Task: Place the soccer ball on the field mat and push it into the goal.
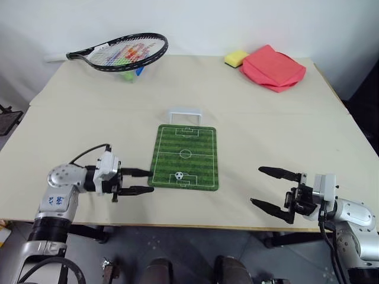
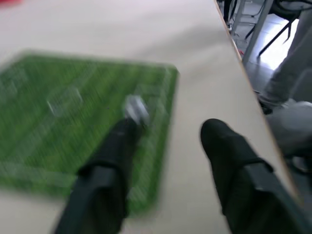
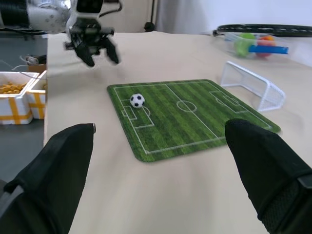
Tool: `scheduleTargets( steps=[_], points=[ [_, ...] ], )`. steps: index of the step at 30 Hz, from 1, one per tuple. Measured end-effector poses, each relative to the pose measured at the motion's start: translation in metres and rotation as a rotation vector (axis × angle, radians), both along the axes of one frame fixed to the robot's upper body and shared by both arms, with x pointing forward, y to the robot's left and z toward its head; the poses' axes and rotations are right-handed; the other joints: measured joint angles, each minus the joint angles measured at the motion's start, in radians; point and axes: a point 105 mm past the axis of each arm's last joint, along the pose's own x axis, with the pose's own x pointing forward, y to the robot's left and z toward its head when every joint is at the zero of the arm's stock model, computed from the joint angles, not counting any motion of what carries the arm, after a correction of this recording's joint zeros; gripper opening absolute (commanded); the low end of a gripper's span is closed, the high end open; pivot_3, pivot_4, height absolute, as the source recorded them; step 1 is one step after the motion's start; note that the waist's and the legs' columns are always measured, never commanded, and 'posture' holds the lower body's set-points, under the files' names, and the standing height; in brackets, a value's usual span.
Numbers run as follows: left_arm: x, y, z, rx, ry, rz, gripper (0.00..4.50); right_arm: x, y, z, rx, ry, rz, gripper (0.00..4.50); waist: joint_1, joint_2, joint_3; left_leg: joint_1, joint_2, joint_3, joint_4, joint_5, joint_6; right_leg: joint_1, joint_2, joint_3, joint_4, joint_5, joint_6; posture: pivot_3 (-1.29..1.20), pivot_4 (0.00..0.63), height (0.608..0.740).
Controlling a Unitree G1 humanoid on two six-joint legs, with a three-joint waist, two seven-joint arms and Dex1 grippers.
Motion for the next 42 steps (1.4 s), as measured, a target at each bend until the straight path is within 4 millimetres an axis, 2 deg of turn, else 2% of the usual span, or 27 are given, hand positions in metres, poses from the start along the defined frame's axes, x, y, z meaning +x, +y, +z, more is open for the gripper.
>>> scheduleTargets(
  steps=[3,4,6,8,12,15,21,30,37,40,42],
  points=[
    [-0.006,-0.014,-0.005,-0.057,0.009,-0.021,0.2,-0.001,0.0,0.0,-0.009,-0.01,0.007,4.5,0.005,0.0,0.0,-0.001,0.0,0.0,0.0,0.0,0.001,0.0,0.0,0.0,-0.001,0.001,0.0,0.0,0.15,0.74],
    [-0.006,-0.024,-0.004,-0.084,0.001,-0.034,0.02,-0.002,0.0,-0.001,-0.013,-0.01,0.008,4.5,0.007,0.0,0.0,-0.001,0.0,0.0,0.001,0.0,0.001,0.0,0.0,0.0,-0.001,0.001,0.0,0.0,0.15,0.74],
    [-0.004,-0.044,-0.007,-0.117,-0.005,-0.06,0.02,-0.004,0.0,-0.004,-0.019,-0.001,0.01,4.5,0.006,0.0,0.0,-0.001,0.0,0.0,0.001,0.0,0.001,0.0,0.0,0.0,-0.001,0.001,0.0,0.0,0.15,0.74],
    [-0.001,-0.056,-0.012,-0.104,0.001,-0.062,0.02,-0.006,0.0,-0.007,-0.021,0.004,0.01,4.5,0.0,0.0,0.0,0.0,0.0,0.0,0.0,0.0,0.0,0.0,0.0,0.0,-0.001,0.001,0.0,0.0,0.15,0.74],
    [0.022,-0.063,-0.012,-0.047,-0.016,-0.007,0.02,-0.006,-0.001,-0.009,-0.02,0.01,0.004,4.5,-0.003,0.0,0.0,0.001,0.0,0.002,0.001,0.0,0.0,0.0,0.0,0.001,-0.001,0.001,0.0,0.0,0.15,0.74],
    [0.032,-0.066,-0.009,-0.045,-0.017,0.01,0.02,-0.006,-0.002,-0.01,-0.02,0.01,-0.003,4.5,-0.004,0.0,0.0,0.0,0.0,0.002,0.0,0.0,0.001,0.0,0.0,0.001,-0.001,0.001,0.0,0.0,0.15,0.74],
    [0.038,-0.078,-0.016,-0.03,0.01,-0.019,0.02,-0.006,0.0,-0.013,0.005,0.014,-0.025,4.5,-0.002,0.0,0.0,0.0,0.0,0.002,0.0,0.0,0.001,0.0,0.0,0.001,-0.002,0.001,0.0,0.0,0.15,0.74],
    [0.044,-0.077,-0.021,-0.004,0.008,-0.026,0.02,-0.008,0.0,-0.014,0.007,0.007,-0.049,4.5,-0.002,0.0,0.0,0.0,0.0,0.003,0.0,0.0,0.001,0.0,0.0,0.001,-0.001,0.001,0.001,0.0,0.15,0.74],
    [0.089,-0.094,-0.009,-0.093,-0.051,0.194,0.02,-0.005,0.001,-0.011,0.04,-0.005,-0.091,4.5,0.001,0.0,0.0,-0.001,-0.001,0.003,0.002,0.0,0.001,0.001,0.0,0.001,-0.003,0.003,0.002,0.0,0.15,0.74],
    [0.107,-0.091,0.003,-0.145,-0.096,0.317,0.02,0.002,0.002,-0.01,0.072,-0.015,-0.155,4.5,-0.005,0.0,0.0,0.0,0.0,0.003,0.0,0.0,0.001,0.0,0.0,0.001,-0.003,0.003,0.002,0.0,0.15,0.74],
    [0.107,-0.087,0.012,-0.189,-0.13,0.321,0.02,0.012,0.002,-0.01,0.123,-0.025,-0.252,4.5,-0.01,0.0,0.0,0.0,0.0,0.004,0.0,0.0,0.001,0.0,0.0,0.002,-0.003,0.003,0.002,0.0,0.15,0.74]
  ],
)
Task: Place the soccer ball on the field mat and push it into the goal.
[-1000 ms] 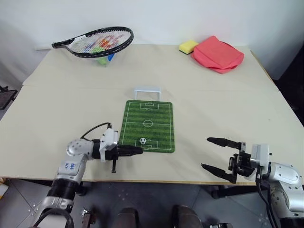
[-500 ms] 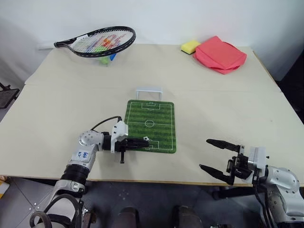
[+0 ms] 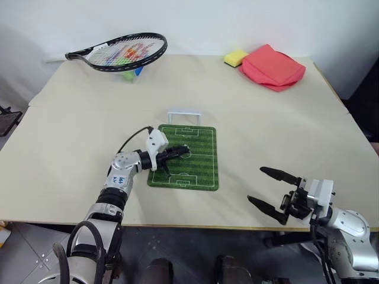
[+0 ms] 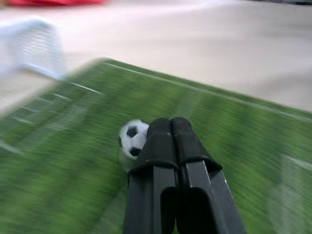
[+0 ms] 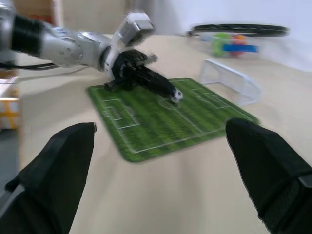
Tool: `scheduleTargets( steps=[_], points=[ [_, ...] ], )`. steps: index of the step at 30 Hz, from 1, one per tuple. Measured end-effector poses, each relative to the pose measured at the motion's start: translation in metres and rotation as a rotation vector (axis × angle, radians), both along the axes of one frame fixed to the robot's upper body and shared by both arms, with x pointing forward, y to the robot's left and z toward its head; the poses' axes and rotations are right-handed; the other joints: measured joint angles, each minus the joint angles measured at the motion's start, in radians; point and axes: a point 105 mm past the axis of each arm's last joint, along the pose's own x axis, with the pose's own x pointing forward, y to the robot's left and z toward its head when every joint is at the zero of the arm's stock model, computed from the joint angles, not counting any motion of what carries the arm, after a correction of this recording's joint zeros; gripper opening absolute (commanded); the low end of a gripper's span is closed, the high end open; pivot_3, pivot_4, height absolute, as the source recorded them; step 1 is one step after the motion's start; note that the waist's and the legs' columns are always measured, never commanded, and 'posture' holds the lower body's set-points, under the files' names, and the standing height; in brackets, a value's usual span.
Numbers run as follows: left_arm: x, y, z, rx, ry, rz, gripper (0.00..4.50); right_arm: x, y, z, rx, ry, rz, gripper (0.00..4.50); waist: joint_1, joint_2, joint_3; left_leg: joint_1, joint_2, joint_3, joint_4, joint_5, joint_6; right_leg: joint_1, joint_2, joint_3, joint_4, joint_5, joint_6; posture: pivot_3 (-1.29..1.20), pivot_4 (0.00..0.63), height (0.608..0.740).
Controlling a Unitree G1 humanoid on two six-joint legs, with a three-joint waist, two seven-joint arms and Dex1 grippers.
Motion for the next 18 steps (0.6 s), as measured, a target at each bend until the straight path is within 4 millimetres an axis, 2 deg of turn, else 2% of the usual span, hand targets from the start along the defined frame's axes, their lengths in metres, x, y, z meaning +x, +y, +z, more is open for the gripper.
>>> scheduleTargets(
  steps=[3,5,7,8,11,12,15,18],
  points=[
    [-0.013,0.009,0.007,-0.052,-0.026,-0.048,0.02,0.015,0.0,0.008,0.088,-0.034,-0.113,4.5,-0.007,0.0,0.0,0.0,0.0,0.0,0.0,0.0,0.0,-0.001,0.0,0.001,0.0,0.0,0.0,0.0,0.15,0.74],
    [-0.024,0.027,0.006,-0.055,-0.025,-0.047,0.02,0.02,-0.001,0.013,0.103,-0.054,-0.151,4.5,-0.012,0.0,0.0,0.0,0.0,0.0,0.0,0.0,0.0,-0.001,0.0,0.001,0.0,0.0,0.0,0.0,0.15,0.74],
    [-0.034,0.054,0.005,-0.057,-0.01,-0.001,0.02,0.02,-0.003,0.015,0.105,-0.063,-0.163,4.5,-0.017,0.0,0.0,0.0,0.0,0.0,-0.001,0.0,0.0,-0.001,0.0,0.001,0.0,0.0,0.0,0.0,0.15,0.74],
    [-0.038,0.067,0.008,-0.068,-0.006,0.029,0.02,0.019,-0.004,0.014,0.105,-0.067,-0.168,4.5,-0.017,0.0,0.0,0.0,0.0,0.0,-0.001,0.0,0.0,-0.001,0.0,0.001,0.0,0.0,0.0,0.0,0.15,0.74],
    [-0.047,0.088,0.022,-0.095,-0.03,0.087,0.02,0.021,-0.003,0.014,0.107,-0.07,-0.164,4.5,-0.008,0.0,0.0,0.0,0.0,0.0,0.001,0.0,0.0,0.0,0.0,0.001,0.0,0.0,0.0,0.0,0.15,0.74],
    [-0.052,0.1,0.023,-0.085,-0.033,0.128,0.02,0.023,-0.001,0.015,0.111,-0.075,-0.156,4.5,-0.011,0.0,0.0,0.0,0.0,0.0,0.0,0.0,0.0,0.0,0.0,0.002,0.0,0.0,0.0,0.0,0.15,0.74],
    [-0.073,0.157,0.007,-0.035,0.037,0.368,0.02,0.028,-0.008,0.015,0.113,-0.085,-0.172,4.5,-0.027,0.001,0.0,0.003,0.002,0.001,-0.003,-0.001,0.0,-0.001,0.001,0.004,0.0,0.0,-0.001,0.0,0.15,0.74],
    [-0.086,0.174,0.001,-0.038,0.05,0.474,0.02,0.033,-0.011,0.014,0.115,-0.086,-0.181,4.5,-0.017,0.001,0.001,0.002,0.002,0.001,-0.002,-0.001,0.0,-0.001,0.001,0.004,0.0,0.0,-0.001,0.0,0.15,0.74]
  ],
)
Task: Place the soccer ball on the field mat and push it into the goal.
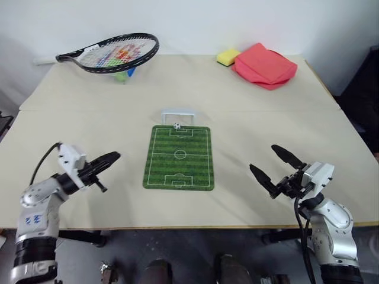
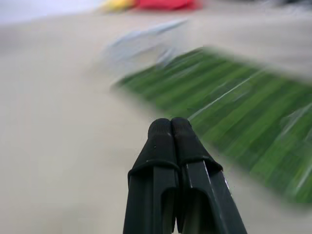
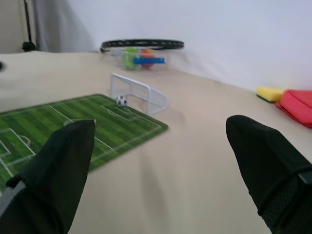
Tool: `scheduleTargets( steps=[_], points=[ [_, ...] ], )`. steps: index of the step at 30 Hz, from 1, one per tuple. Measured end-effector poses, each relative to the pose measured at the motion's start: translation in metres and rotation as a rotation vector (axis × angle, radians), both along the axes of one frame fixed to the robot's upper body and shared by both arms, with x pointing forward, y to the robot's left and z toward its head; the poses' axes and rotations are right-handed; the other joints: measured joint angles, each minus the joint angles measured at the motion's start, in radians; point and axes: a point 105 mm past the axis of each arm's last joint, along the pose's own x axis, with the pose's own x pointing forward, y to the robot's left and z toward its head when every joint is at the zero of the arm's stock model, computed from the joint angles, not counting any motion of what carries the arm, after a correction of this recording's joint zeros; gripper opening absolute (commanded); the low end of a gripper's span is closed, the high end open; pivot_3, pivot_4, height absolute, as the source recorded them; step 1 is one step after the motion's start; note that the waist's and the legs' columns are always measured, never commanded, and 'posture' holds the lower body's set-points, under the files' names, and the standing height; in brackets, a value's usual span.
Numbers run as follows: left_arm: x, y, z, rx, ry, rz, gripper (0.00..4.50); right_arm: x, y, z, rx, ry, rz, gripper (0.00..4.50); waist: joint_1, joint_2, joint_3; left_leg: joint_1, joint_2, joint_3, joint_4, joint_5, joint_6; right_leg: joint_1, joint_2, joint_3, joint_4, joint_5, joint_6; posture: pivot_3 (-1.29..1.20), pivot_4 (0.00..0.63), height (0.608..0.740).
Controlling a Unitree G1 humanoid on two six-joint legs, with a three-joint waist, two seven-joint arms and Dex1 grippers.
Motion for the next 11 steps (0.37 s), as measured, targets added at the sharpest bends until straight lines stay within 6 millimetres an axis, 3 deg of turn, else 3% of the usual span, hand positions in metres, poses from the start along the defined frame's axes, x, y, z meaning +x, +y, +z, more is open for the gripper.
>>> scheduleTargets(
  steps=[11],
  points=[
    [-0.001,-0.003,0.003,-0.079,-0.043,0.149,0.02,0.014,-0.003,0.003,0.008,-0.029,-0.02,4.5,0.019,0.0,0.0,0.0,0.0,0.001,0.001,0.0,0.0,0.0,0.0,0.0,0.0,0.0,0.0,0.0,0.15,0.74]
  ],
)
